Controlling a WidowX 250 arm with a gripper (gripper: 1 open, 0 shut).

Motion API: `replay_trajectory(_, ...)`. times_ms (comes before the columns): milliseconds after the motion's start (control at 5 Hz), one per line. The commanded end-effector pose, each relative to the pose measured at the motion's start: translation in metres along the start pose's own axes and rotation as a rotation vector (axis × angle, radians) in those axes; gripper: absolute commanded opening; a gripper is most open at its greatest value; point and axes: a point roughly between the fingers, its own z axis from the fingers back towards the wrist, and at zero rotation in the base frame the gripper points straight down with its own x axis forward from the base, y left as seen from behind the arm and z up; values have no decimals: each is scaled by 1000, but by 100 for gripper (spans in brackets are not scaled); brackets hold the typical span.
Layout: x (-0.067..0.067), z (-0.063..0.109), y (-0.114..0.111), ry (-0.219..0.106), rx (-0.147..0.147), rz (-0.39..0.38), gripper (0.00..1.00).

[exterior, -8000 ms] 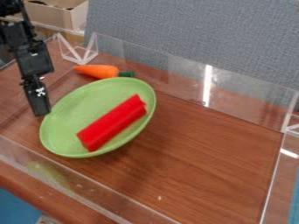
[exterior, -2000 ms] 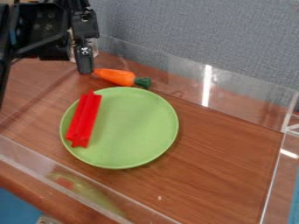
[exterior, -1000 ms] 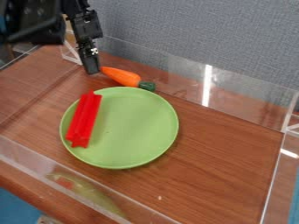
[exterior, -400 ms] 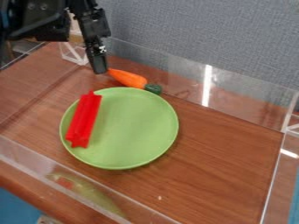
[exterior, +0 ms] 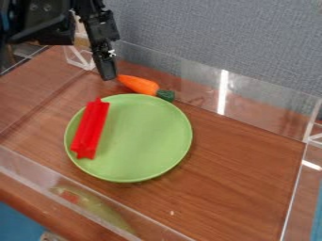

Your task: Move the carrot from the green plate to the table

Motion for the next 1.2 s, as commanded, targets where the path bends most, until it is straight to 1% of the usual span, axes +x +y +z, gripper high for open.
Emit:
replay_trajectory(0,30,-7,-11,-26,39,-60,0)
replay_trajectory(200,34,-17,-12,-26,30,-57,0)
replay_trajectory(800,36,-34,-1,-54,14,0,0)
replay_trajectory(1000,40,-32,-7,-94,17,77,0)
